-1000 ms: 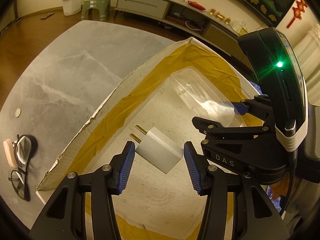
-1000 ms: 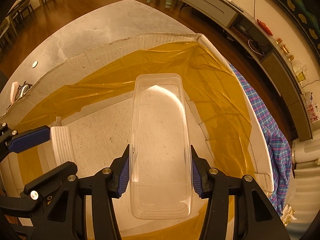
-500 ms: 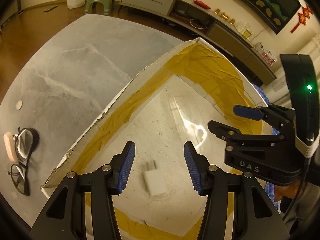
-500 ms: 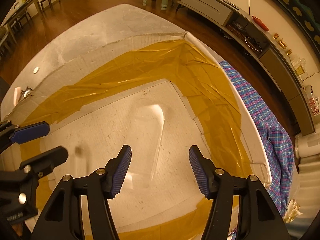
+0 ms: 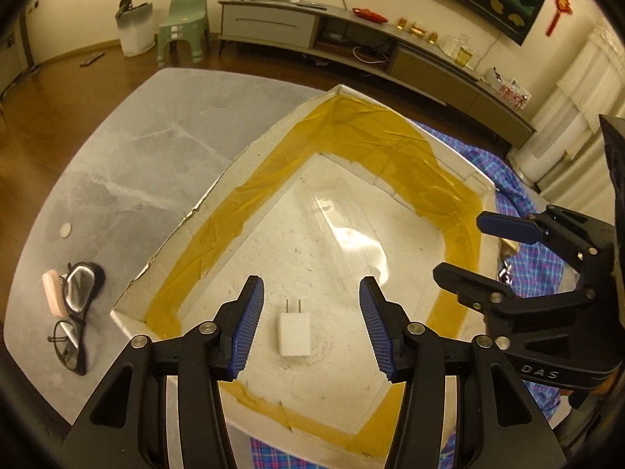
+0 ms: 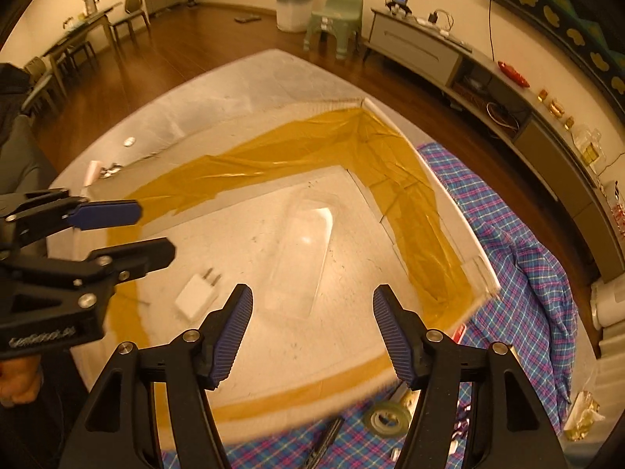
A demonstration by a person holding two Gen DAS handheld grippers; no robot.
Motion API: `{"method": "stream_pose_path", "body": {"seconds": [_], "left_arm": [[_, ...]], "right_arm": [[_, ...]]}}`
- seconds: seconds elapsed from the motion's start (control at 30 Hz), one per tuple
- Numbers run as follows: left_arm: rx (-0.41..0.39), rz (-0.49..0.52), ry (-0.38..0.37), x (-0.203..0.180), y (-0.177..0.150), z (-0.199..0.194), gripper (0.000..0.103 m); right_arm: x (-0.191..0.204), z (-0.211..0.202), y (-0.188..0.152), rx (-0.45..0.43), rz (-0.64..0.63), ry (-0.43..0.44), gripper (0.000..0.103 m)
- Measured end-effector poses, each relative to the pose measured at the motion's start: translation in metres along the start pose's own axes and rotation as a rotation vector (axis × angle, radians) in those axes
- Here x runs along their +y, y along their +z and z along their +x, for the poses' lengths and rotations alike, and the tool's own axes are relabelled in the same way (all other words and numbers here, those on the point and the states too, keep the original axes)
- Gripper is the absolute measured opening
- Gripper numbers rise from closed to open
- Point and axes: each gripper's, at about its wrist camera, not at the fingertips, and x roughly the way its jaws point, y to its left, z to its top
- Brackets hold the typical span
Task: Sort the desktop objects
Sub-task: 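Open both grippers to drop the charger and clear box inside the cardboard box, then move both grippers back over the cloth toward the remaining items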
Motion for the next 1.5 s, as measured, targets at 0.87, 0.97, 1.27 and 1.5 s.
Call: {"method": "stream_pose_path", "body": {"seconds": [0.87, 0.97, 1.27, 1.5], "left_arm": [[-0.003, 0.308, -0.211, -0.125, -0.083, -0.039, 0.054], [0.051, 0.371, -0.21, -0.154, -0.103, -0.022, 0.054], [0.202, 0.359, -0.129, -0.173, -0.13, 0.046, 0.054], [0.228, 0.333, -0.121, -0.176, -0.136, 0.067, 0.054]], "right_arm": [[-0.058, -0.103, -0.13, -0.283, 0.252, 0.056, 0.065], [-0.091, -0.1, -0.163, -0.261, 0.361, 0.027, 0.065], [-0.15, -0.058, -0.24, -0.083, 0.548, 0.004, 0.06], [-0.136, -0.031, -0.282, 0.083, 0.386, -0.101, 0.06]]}}
